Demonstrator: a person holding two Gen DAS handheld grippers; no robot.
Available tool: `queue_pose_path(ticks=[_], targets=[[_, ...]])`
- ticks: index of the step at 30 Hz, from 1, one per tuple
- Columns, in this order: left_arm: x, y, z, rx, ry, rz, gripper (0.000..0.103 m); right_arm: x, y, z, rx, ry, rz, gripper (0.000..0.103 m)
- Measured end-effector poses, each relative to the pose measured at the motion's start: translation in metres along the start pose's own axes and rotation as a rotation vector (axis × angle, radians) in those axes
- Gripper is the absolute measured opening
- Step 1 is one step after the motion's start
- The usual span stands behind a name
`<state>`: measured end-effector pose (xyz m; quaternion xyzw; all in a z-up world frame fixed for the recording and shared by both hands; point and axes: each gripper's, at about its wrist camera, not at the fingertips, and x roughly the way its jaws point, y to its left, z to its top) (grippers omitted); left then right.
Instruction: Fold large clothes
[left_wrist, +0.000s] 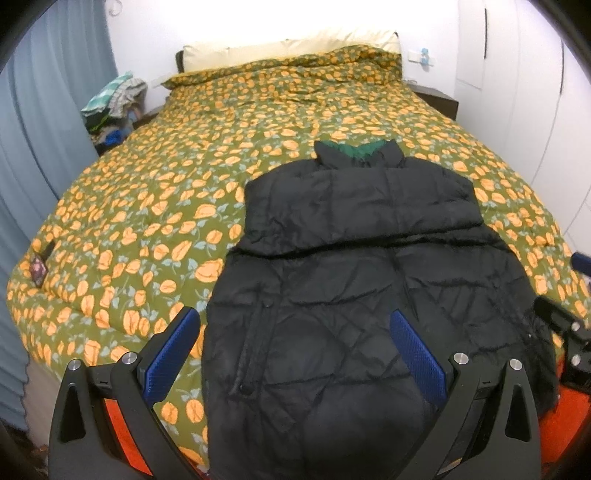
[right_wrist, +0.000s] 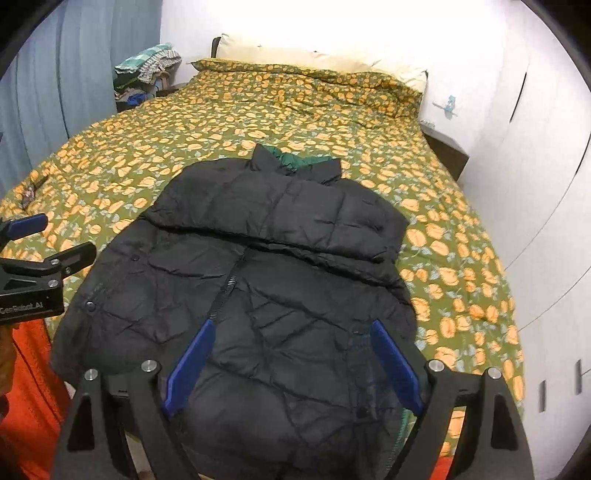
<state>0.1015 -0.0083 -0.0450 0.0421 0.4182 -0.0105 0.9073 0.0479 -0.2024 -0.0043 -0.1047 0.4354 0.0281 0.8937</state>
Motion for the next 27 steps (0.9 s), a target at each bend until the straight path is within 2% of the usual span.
queue_pose_path(ticks=[8, 27], targets=[[0.004, 0.001, -0.006, 0.005, 0.032, 0.011, 0.102, -0.011, -0.005, 0.006, -0.036, -0.032, -0.1, 0.088], [0.009, 0.005, -0.012, 0.014, 0.061, 0.029, 0.102, -0.019, -0.017, 0.006, -0.037, -0.05, -0.159, 0.088]])
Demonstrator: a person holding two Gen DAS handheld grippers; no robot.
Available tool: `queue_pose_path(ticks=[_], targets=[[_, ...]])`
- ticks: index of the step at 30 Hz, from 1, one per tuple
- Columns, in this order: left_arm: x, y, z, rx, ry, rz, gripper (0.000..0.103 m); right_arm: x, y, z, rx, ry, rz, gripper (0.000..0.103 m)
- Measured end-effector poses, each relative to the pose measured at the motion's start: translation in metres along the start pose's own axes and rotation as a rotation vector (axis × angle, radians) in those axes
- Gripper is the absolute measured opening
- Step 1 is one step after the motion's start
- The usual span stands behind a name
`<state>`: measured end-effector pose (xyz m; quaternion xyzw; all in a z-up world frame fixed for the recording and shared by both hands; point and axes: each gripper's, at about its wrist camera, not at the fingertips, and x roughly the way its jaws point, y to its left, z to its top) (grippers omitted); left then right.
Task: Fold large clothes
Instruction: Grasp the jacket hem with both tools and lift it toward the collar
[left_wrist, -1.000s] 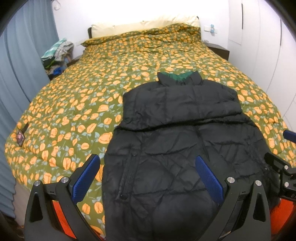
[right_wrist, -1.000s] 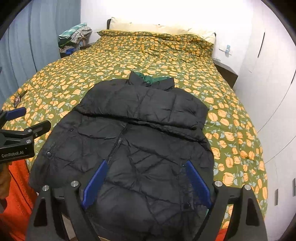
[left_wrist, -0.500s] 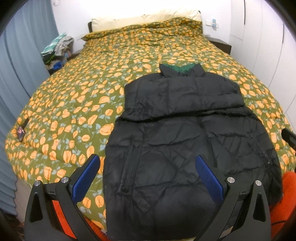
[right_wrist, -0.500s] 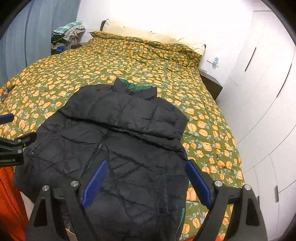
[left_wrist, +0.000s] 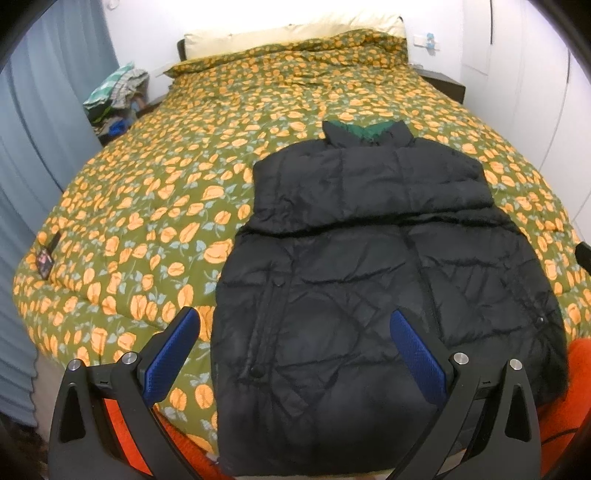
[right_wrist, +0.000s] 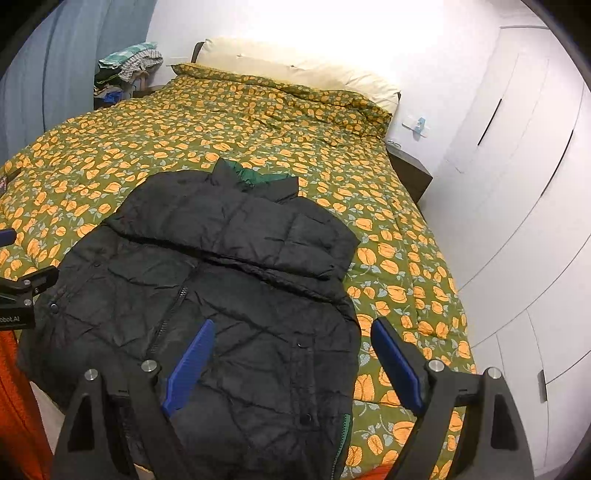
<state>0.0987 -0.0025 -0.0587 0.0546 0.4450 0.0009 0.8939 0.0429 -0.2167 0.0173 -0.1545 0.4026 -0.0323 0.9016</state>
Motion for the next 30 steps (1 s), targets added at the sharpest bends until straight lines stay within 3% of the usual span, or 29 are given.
queue_pose_path(ticks=[2, 5, 9, 12, 15, 18, 24, 27, 29, 30], targets=[[0.006, 0.005, -0.003, 0.006, 0.03, -0.02, 0.102, 0.001, 0.0, -0.001, 0.002, -0.001, 0.006, 0.088], [0.021, 0.036, -0.01, -0.045, 0.119, -0.113, 0.102, 0.008, -0.016, -0.007, 0.039, 0.024, 0.086, 0.088], [0.059, 0.096, -0.035, -0.201, 0.299, -0.257, 0.102, 0.028, -0.065, -0.036, 0.157, 0.122, 0.151, 0.088], [0.084, 0.121, -0.058, -0.281, 0.396, -0.284, 0.102, 0.052, -0.099, -0.072, 0.23, 0.247, 0.156, 0.088], [0.105, 0.116, -0.076, -0.278, 0.462, -0.355, 0.102, 0.078, -0.119, -0.113, 0.325, 0.394, 0.221, 0.088], [0.127, 0.102, -0.092, -0.261, 0.524, -0.364, 0.102, 0.099, -0.127, -0.151, 0.417, 0.504, 0.307, 0.088], [0.13, 0.079, -0.108, -0.218, 0.554, -0.405, 0.101, 0.124, -0.116, -0.181, 0.475, 0.549, 0.45, 0.088], [0.127, 0.077, -0.113, -0.208, 0.574, -0.389, 0.088, 0.13, -0.102, -0.18, 0.422, 0.584, 0.46, 0.089], [0.122, 0.079, -0.117, -0.211, 0.584, -0.373, 0.059, 0.128, -0.096, -0.174, 0.397, 0.587, 0.51, 0.073], [0.12, 0.082, -0.118, -0.225, 0.592, -0.388, 0.05, 0.126, -0.094, -0.17, 0.395, 0.577, 0.55, 0.042]])
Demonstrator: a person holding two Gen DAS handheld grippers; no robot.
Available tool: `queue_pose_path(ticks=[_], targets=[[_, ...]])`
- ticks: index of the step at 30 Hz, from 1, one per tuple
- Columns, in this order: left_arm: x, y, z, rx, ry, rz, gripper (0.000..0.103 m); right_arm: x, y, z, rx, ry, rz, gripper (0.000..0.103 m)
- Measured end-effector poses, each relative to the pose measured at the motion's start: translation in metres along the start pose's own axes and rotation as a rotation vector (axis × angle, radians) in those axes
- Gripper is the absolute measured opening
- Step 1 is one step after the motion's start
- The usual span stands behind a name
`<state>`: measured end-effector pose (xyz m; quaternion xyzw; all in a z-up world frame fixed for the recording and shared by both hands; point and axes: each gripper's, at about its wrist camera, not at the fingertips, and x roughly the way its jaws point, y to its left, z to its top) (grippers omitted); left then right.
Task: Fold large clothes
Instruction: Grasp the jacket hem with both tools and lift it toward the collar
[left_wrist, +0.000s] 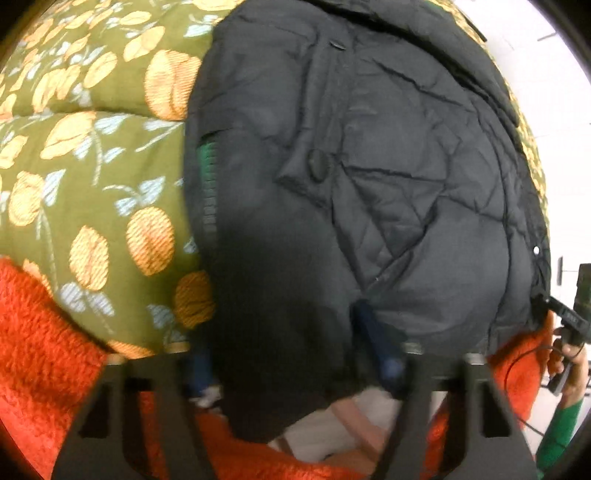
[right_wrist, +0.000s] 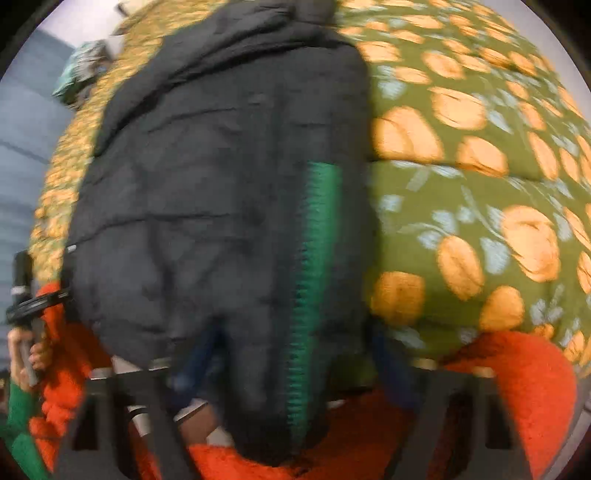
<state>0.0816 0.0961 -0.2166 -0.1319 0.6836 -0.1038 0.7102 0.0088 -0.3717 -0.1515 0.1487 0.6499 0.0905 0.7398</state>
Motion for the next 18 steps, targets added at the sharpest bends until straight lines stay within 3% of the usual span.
queue_pose_path(ticks=[1, 4, 11, 18], targets=[[-0.003, 0.002, -0.001, -0.012, 0.005, -0.02, 0.033, -0.002, 0.003, 0.003, -0.003, 0.003, 0.011, 0.035], [-0.02, 0.002, 0.0, -0.021, 0.005, -0.058, 0.023, -0.01, 0.013, 0.01, -0.027, 0.005, 0.022, 0.025], [-0.078, -0.006, -0.006, 0.067, -0.056, -0.087, 0.019, -0.069, 0.03, 0.018, -0.062, -0.075, 0.122, 0.02], [-0.093, 0.019, -0.049, 0.037, 0.033, -0.119, 0.019, -0.088, 0.025, -0.021, -0.061, -0.008, 0.174, 0.019]])
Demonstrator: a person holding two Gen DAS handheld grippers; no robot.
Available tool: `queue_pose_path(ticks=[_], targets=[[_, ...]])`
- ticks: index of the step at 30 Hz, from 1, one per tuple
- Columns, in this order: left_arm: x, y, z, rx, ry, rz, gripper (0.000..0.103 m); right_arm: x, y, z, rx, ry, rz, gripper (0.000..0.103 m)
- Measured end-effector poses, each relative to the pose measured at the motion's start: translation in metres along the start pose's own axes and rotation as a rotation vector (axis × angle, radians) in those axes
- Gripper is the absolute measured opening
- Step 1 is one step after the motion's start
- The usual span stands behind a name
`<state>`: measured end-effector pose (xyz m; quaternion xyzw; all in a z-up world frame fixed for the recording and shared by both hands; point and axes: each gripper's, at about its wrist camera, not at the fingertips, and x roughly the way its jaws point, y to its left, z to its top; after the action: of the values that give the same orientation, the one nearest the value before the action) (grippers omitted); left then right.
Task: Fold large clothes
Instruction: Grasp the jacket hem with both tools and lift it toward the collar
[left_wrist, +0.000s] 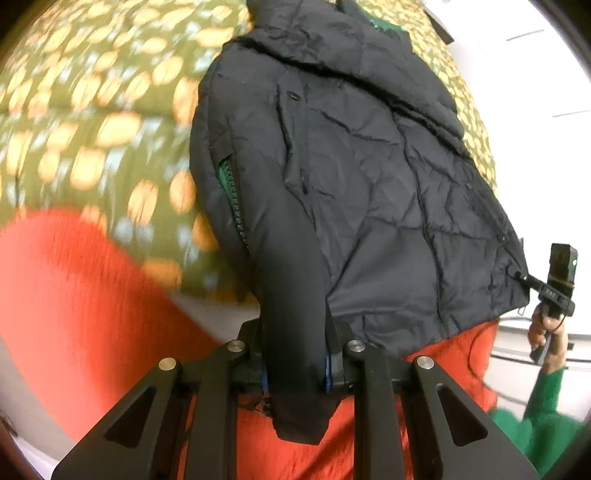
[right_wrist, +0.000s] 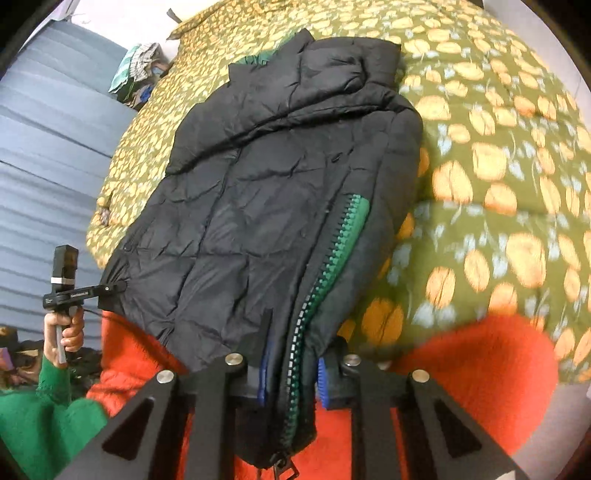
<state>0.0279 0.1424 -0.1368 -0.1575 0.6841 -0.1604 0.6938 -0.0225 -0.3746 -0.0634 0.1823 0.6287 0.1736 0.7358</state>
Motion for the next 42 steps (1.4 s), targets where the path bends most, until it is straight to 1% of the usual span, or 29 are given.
queue_pose_path(ticks=[1, 5, 7, 9, 11, 12, 13, 15, 16, 18, 20, 21, 23, 25, 27, 28, 30, 32, 34, 35, 36, 37, 38, 39, 40, 41, 42], targets=[[-0.002, 0.003, -0.007, -0.005, 0.009, -0.001, 0.019, -0.001, -0.001, -0.003, 0.006, 0.012, 0.011, 0.019], [-0.019, 0.014, -0.045, -0.02, 0.071, 0.007, 0.019, -0.013, 0.008, -0.035, 0.037, 0.07, 0.067, 0.019], [-0.028, 0.019, -0.056, -0.034, 0.101, 0.004, 0.019, -0.021, 0.016, -0.051, 0.048, 0.095, 0.096, 0.019], [-0.041, 0.023, -0.057, -0.057, 0.105, -0.029, 0.019, -0.027, 0.019, -0.059, 0.076, 0.102, 0.142, 0.019], [-0.058, 0.018, -0.039, -0.066, 0.069, -0.075, 0.018, -0.035, 0.023, -0.054, 0.088, 0.078, 0.182, 0.019], [-0.069, 0.014, -0.025, -0.055, 0.029, -0.091, 0.018, -0.039, 0.025, -0.045, 0.087, 0.053, 0.207, 0.019], [-0.079, 0.019, -0.019, -0.041, -0.004, -0.097, 0.018, -0.042, 0.025, -0.033, 0.086, 0.026, 0.233, 0.019], [-0.099, 0.012, 0.014, -0.017, -0.095, -0.124, 0.018, -0.046, 0.023, -0.006, 0.09, -0.035, 0.278, 0.019], [-0.103, 0.004, 0.028, -0.006, -0.125, -0.138, 0.018, -0.049, 0.021, 0.01, 0.084, -0.071, 0.291, 0.019], [-0.108, -0.004, 0.073, 0.013, -0.199, -0.159, 0.018, -0.054, 0.012, 0.048, 0.071, -0.145, 0.3, 0.019], [-0.102, -0.007, 0.115, 0.011, -0.232, -0.178, 0.018, -0.047, 0.004, 0.083, 0.1, -0.196, 0.329, 0.019], [-0.096, -0.007, 0.131, 0.004, -0.246, -0.182, 0.018, -0.041, -0.003, 0.102, 0.128, -0.222, 0.347, 0.019], [-0.076, -0.006, 0.159, -0.01, -0.255, -0.18, 0.018, -0.023, -0.014, 0.13, 0.166, -0.243, 0.374, 0.019], [-0.054, -0.003, 0.183, -0.02, -0.265, -0.157, 0.018, 0.002, -0.03, 0.152, 0.208, -0.246, 0.38, 0.019], [-0.032, 0.0, 0.202, -0.03, -0.278, -0.145, 0.022, 0.033, -0.047, 0.17, 0.263, -0.244, 0.37, 0.019], [-0.022, 0.005, 0.212, -0.052, -0.285, -0.139, 0.024, 0.043, -0.054, 0.175, 0.283, -0.244, 0.364, 0.019], [-0.003, 0.013, 0.225, -0.097, -0.28, -0.158, 0.032, 0.069, -0.072, 0.18, 0.355, -0.244, 0.368, 0.02], [0.003, 0.014, 0.229, -0.126, -0.26, -0.18, 0.047, 0.085, -0.085, 0.183, 0.42, -0.246, 0.387, 0.023], [0.004, 0.017, 0.232, -0.151, -0.248, -0.206, 0.052, 0.093, -0.094, 0.184, 0.467, -0.257, 0.425, 0.031], [0.002, 0.017, 0.232, -0.158, -0.244, -0.229, 0.057, 0.094, -0.094, 0.183, 0.48, -0.263, 0.447, 0.035], [-0.003, 0.017, 0.231, -0.16, -0.242, -0.257, 0.061, 0.092, -0.093, 0.184, 0.481, -0.269, 0.469, 0.044], [-0.007, 0.016, 0.231, -0.16, -0.244, -0.279, 0.065, 0.09, -0.092, 0.185, 0.476, -0.272, 0.482, 0.057], [-0.011, 0.016, 0.23, -0.159, -0.248, -0.3, 0.069, 0.086, -0.089, 0.187, 0.465, -0.276, 0.501, 0.065], [-0.016, 0.017, 0.23, -0.159, -0.252, -0.33, 0.073, 0.081, -0.085, 0.19, 0.45, -0.282, 0.517, 0.078], [-0.017, 0.018, 0.231, -0.161, -0.257, -0.352, 0.083, 0.075, -0.08, 0.193, 0.436, -0.29, 0.522, 0.087], [-0.02, 0.02, 0.23, -0.159, -0.275, -0.358, 0.092, 0.069, -0.076, 0.194, 0.416, -0.306, 0.517, 0.089], [-0.021, 0.022, 0.23, -0.151, -0.301, -0.337, 0.095, 0.061, -0.072, 0.196, 0.384, -0.33, 0.495, 0.089]])
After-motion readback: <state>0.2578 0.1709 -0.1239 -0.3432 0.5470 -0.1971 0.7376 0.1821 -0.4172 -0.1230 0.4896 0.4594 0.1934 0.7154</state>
